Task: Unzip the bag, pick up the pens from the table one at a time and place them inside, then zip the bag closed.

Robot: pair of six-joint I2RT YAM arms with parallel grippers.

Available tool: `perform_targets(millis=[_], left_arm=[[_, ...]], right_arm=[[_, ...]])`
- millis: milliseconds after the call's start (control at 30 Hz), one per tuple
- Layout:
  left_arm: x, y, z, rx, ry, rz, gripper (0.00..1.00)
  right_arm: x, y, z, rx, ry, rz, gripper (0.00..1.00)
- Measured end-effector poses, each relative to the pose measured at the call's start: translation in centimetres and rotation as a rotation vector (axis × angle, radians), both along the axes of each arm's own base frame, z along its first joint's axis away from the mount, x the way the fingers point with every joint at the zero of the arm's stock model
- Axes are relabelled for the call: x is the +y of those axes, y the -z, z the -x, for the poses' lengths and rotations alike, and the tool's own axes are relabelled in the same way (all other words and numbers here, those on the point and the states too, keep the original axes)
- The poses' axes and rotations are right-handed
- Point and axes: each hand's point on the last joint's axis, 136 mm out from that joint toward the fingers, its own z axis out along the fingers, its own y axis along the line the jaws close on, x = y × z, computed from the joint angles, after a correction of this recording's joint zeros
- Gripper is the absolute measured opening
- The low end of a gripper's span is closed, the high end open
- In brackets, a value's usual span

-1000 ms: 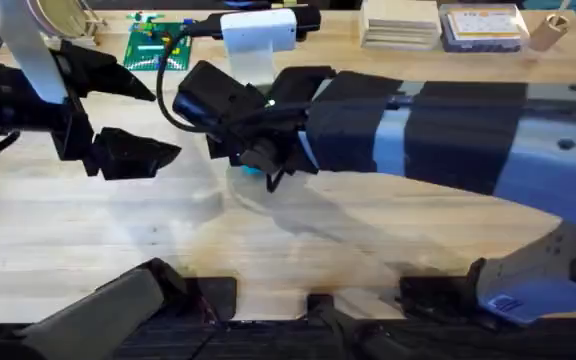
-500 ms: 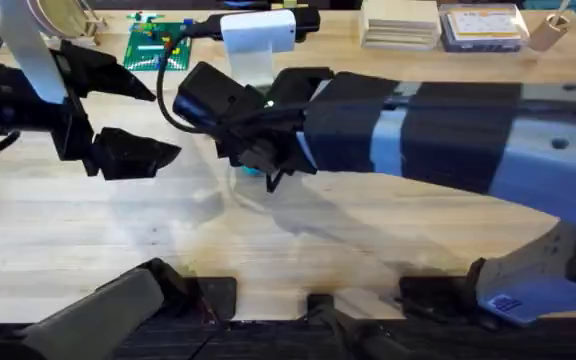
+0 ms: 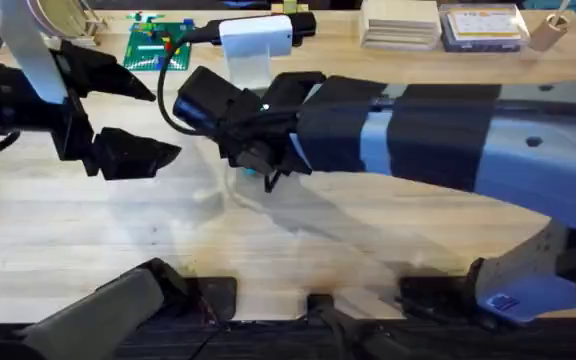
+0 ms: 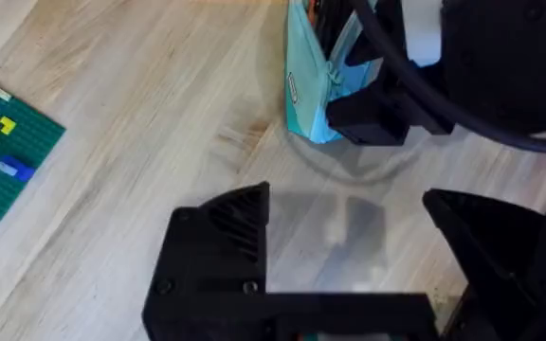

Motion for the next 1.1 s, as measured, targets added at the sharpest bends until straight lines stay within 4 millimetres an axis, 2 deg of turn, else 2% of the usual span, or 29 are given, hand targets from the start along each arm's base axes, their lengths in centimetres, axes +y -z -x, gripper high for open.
perform_targets(millis=[533,800,900,933,1033,1100], left_arm=[[0.00,0.00,0.00,0.000,0.000,0.000,0.993],[0.00,0.00,0.00,0.000,0.000,0.000,0.993],[0.00,-0.01,0.00,0.000,0.000,0.000,0.993],[0.00,0.00,0.00,0.000,0.000,0.000,0.993],[0.00,0.00,0.00,0.000,0.000,0.000,0.994],[0.00,0.00,0.00,0.000,0.000,0.000,0.993]], right_arm=[[0.07,-0.45,-0.61,-0.038,0.011,-0.003,0.488],[0.11,-0.48,-0.64,-0.040,0.011,-0.004,0.429],[0.12,-0.49,-0.65,-0.040,0.011,-0.005,0.378],[0.14,-0.51,-0.68,-0.042,0.011,-0.006,0.298],[0.20,-0.56,-0.74,-0.045,0.012,-0.009,0.287],[0.41,-0.69,-0.86,-0.051,0.012,-0.019,0.233]])
